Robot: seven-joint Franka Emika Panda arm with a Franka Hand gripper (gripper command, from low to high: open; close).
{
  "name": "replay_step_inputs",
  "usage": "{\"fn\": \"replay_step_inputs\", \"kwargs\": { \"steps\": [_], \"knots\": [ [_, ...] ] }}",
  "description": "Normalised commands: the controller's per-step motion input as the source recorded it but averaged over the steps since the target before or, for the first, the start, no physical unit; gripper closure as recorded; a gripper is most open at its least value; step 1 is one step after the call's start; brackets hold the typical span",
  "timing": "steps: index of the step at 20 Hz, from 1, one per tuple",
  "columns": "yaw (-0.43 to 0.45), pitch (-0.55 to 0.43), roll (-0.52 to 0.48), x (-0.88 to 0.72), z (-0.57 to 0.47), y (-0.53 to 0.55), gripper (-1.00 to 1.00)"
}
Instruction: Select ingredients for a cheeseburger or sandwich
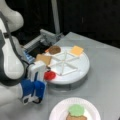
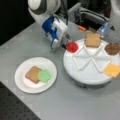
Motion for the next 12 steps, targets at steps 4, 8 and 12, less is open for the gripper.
{"fn": "replay_step_inputs", "kwargs": {
  "steps": [4,8,12],
  "knots": [
    [-0.068,0.04,-0.093,-0.22,0.14,0.18,-1.0],
    [-0.065,0.04,-0.109,-0.19,0.12,0.16,-1.0],
    [-0.061,0.035,-0.129,-0.17,0.11,0.13,-1.0]
  ]
}}
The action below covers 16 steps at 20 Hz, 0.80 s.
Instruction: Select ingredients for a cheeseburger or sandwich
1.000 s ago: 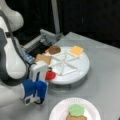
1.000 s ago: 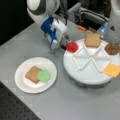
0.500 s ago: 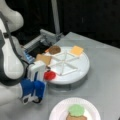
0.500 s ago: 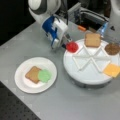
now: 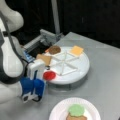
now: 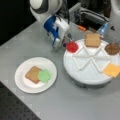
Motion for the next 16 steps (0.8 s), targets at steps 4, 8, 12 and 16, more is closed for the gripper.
{"fn": "replay_step_inputs", "kwargs": {
  "steps": [4,8,12,16],
  "knots": [
    [-0.054,0.027,-0.141,-0.16,0.11,0.12,-1.0],
    [-0.049,0.022,-0.17,-0.16,0.11,0.13,1.0],
    [-0.053,0.012,-0.171,-0.14,0.1,0.15,1.0],
    [-0.053,0.01,-0.176,-0.12,0.1,0.16,1.0]
  ]
}}
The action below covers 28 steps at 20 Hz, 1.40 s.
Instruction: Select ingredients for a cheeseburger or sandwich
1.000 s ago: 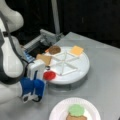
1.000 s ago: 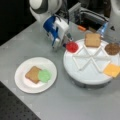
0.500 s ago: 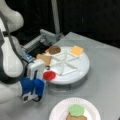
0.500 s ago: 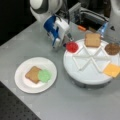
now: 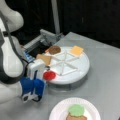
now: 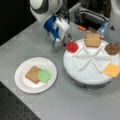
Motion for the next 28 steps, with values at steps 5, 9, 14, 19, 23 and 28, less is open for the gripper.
{"fn": "replay_step_inputs", "kwargs": {
  "steps": [5,9,14,19,23,28],
  "knots": [
    [-0.05,0.006,-0.177,-0.09,0.1,0.16,1.0],
    [-0.043,0.016,-0.164,-0.06,0.12,0.18,1.0],
    [-0.044,0.027,-0.161,-0.02,0.14,0.16,1.0],
    [-0.041,0.051,-0.152,0.01,0.16,0.1,1.0],
    [-0.019,0.09,-0.13,0.02,0.23,-0.02,1.0],
    [0.023,0.13,-0.101,0.0,0.23,-0.06,1.0]
  ]
}}
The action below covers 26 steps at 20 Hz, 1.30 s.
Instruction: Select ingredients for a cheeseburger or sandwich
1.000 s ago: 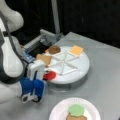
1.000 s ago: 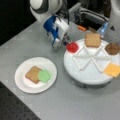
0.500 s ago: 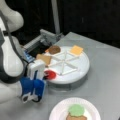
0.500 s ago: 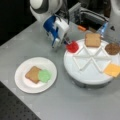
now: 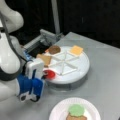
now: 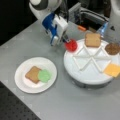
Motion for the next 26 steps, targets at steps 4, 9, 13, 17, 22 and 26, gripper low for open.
{"fn": "replay_step_inputs", "kwargs": {
  "steps": [4,9,13,17,22,26],
  "knots": [
    [0.056,0.175,-0.108,0.03,0.18,-0.1,1.0],
    [0.047,0.149,-0.183,0.12,0.18,-0.18,1.0],
    [0.076,0.158,-0.254,0.17,0.21,-0.16,1.0],
    [0.226,0.154,-0.317,0.14,0.27,-0.03,1.0],
    [0.302,0.168,-0.355,0.2,0.37,-0.03,1.0],
    [0.267,0.186,-0.348,0.38,0.28,0.0,1.0]
  ]
}}
